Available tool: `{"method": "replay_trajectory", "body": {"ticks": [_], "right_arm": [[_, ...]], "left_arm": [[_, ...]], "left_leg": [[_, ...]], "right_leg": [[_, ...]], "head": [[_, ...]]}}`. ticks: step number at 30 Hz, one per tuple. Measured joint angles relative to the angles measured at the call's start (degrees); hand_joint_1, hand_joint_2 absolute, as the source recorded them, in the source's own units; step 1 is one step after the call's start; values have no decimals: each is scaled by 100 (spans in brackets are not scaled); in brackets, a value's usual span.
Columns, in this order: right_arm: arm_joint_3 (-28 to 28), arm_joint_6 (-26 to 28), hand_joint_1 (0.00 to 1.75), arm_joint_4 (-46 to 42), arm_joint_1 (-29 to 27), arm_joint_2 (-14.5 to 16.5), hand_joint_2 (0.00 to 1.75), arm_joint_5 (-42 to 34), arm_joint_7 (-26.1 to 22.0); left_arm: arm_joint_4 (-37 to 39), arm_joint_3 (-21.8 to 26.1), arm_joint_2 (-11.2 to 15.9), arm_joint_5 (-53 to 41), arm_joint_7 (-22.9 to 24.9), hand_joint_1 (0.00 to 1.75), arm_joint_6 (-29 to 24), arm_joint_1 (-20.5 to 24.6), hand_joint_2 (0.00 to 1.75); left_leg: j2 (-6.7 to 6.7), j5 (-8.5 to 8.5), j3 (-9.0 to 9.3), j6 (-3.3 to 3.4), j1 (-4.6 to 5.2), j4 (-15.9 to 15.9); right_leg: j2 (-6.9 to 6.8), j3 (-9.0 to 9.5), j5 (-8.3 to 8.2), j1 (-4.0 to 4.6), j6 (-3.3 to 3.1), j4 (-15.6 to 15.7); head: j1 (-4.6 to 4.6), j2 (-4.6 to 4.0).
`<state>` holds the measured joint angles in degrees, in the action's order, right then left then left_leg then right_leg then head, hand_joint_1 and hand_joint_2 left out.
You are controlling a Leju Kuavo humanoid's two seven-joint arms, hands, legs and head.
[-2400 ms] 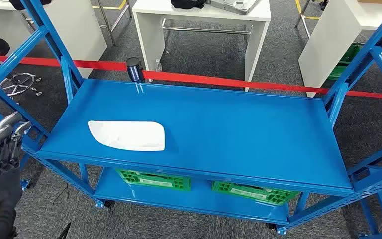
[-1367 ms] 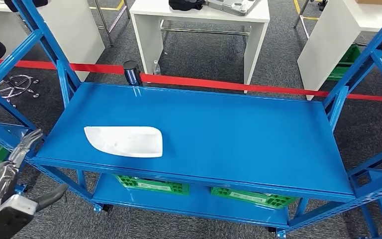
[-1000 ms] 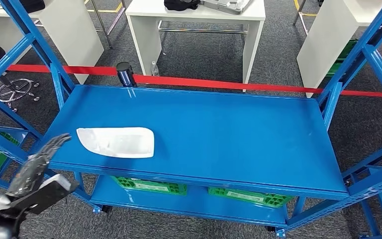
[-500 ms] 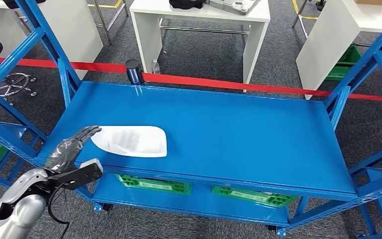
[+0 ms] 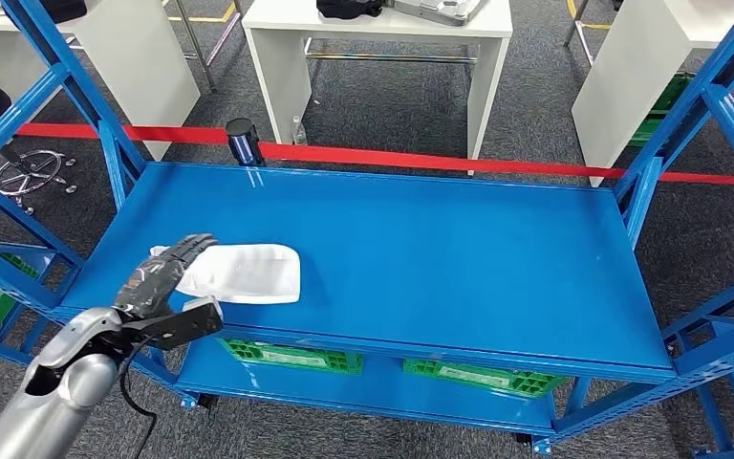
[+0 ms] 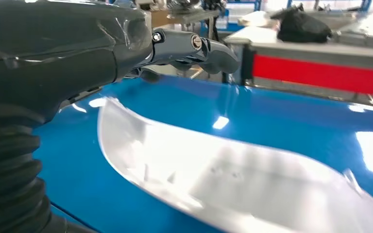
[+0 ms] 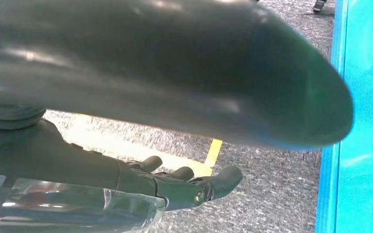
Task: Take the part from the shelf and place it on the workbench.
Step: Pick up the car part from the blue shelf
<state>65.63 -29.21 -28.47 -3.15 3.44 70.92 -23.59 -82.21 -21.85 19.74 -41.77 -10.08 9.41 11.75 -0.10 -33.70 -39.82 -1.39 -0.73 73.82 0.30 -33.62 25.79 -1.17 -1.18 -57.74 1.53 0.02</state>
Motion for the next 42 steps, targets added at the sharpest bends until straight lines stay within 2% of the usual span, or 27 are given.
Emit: {"method": "replay_trajectory", "body": {"ticks": [1,3,4,5,8,10,11,13,14,15,16,18,19,20,23,25,26,28,29,30,31,32,33,35,36,39,42], "right_arm": [[10,-7,0,-13,-1,12,0,5,10],[21,-18,0,-35,0,40,0,7,27],[26,-24,0,-44,1,53,0,7,32],[30,-29,0,-53,2,63,0,7,34],[37,-36,0,-71,-2,79,0,13,42],[38,-33,0,-75,-2,86,0,41,45],[38,-24,0,-77,1,85,0,65,45],[37,10,0,-75,6,83,0,112,45],[36,30,0,-72,7,81,0,133,44],[35,44,0,-67,9,78,0,149,42],[35,53,0,-60,14,69,0,162,38],[35,67,0,-46,31,46,0,176,28],[34,75,0,-33,42,35,0,180,24],[34,89,0,-17,51,27,0,184,18],[33,168,0,79,71,4,0,201,-18],[33,227,0,156,87,-17,0,204,-40],[33,251,0,193,100,-28,0,204,-47],[33,299,0,274,120,-62,0,204,-54],[33,317,0,316,126,-77,0,204,-56],[33,333,0,356,128,-92,0,205,-57],[33,342,0,389,130,-107,0,205,-61],[33,352,0,424,134,-121,0,208,-68],[33,366,0,459,143,-132,0,209,-79],[33,413,0,543,171,-152,0,213,-111],[33,434,0,581,184,-161,0,215,-127],[33,480,0,670,206,-188,0,221,-152],[33,490,0,689,210,-191,0,221,-156]], "left_arm": [[43,-38,-26,-10,0,0,-2,33,175],[96,-87,-62,-17,0,0,-9,112,175],[115,-103,-76,-17,0,0,-14,150,175],[132,-117,-87,-19,1,0,-21,181,175],[181,-158,-115,-24,9,0,-35,220,175],[227,-187,-150,-26,14,0,-44,258,175],[260,-201,-174,-28,16,0,-49,281,175],[354,-233,-224,-42,20,0,-54,309,175],[408,-248,-249,-54,24,0,-55,308,175],[462,-261,-271,-67,27,0,-56,306,175],[513,-272,-293,-77,31,0,-59,305,175],[587,-288,-323,-84,34,0,-66,308,175],[616,-294,-333,-87,34,0,-68,313,175],[643,-299,-339,-97,34,0,-70,318,175],[749,-311,-364,-148,26,0,-85,343,175],[812,-316,-388,-185,4,0,-96,381,175],[842,-321,-401,-203,-7,0,-99,410,175],[925,-338,-431,-233,-26,0,-102,454,175],[970,-349,-447,-243,-33,0,-102,462,175],[1011,-359,-462,-252,-40,0,-102,464,175],[1044,-368,-475,-256,-46,0,-102,469,175],[1072,-374,-486,-257,-52,0,-102,484,175],[1098,-376,-494,-257,-59,0,-102,509,175],[1162,-378,-508,-255,-74,2,-95,582,175],[1198,-378,-515,-251,-80,45,-86,611,175],[1297,-376,-527,-217,-108,172,-49,643,175],[1315,-376,-527,-205,-118,175,-41,646,175]], "left_leg": [[0,161,93,12,-1,-215],[0,555,493,68,11,-1043],[0,668,657,98,25,-1389],[0,710,749,122,42,-1592],[4,727,782,188,60,-1709],[9,792,835,263,39,-1801],[13,818,858,289,28,-1838],[13,827,845,309,47,-1841],[12,827,838,309,52,-1837],[10,825,834,308,55,-1830],[7,820,832,301,53,-1820],[-1,790,825,263,51,-1771],[-5,766,809,232,63,-1730],[-7,746,790,205,75,-1695],[-11,722,757,156,74,-1650],[-7,604,683,112,51,-1484],[-4,470,570,82,41,-1245],[-1,130,193,38,23,-469],[-1,25,16,29,16,-128],[-1,19,-83,32,12,41],[-1,125,-68,46,12,-27],[-1,319,62,74,16,-324],[-2,531,259,120,28,-751],[4,756,585,202,67,-1428],[7,770,649,227,91,-1575],[8,762,652,248,124,-1627],[8,771,654,258,126,-1642]], "right_leg": [[6,8,0,1,1,0],[17,27,0,11,6,3],[18,25,-4,24,13,4],[18,16,-9,33,27,4],[14,-18,-25,35,108,15],[9,-114,89,39,127,-180],[7,-241,222,39,112,-448],[6,-597,537,34,80,-1215],[6,-736,625,31,91,-1508],[5,-782,628,25,125,-1607],[4,-703,534,14,178,-1448],[-6,-324,243,-17,274,-674],[-4,-151,133,-24,277,-328],[-1,-53,78,-24,252,-128],[13,-13,52,-6,138,-59],[14,3,50,-25,83,-53],[14,10,51,-35,60,-49],[13,10,54,-25,36,-49],[14,9,54,-18,36,-49],[15,11,55,-10,35,-49],[18,17,55,-2,35,-50],[23,26,55,7,36,-49],[28,35,56,14,36,-48],[32,28,51,34,47,-46],[30,16,47,36,58,-44],[20,6,22,26,111,-16],[19,10,15,27,128,-2]], "head": [[1,0],[-2,0],[-3,0],[-4,0],[-3,0],[-11,0],[-17,0],[-24,0],[-25,0],[-25,0],[-25,0],[-26,0],[-25,0],[-24,0],[-20,0],[-13,0],[-8,0],[3,0],[3,0],[3,0],[3,0],[4,0],[3,0],[1,0],[-1,0],[1,0],[2,0]]}}
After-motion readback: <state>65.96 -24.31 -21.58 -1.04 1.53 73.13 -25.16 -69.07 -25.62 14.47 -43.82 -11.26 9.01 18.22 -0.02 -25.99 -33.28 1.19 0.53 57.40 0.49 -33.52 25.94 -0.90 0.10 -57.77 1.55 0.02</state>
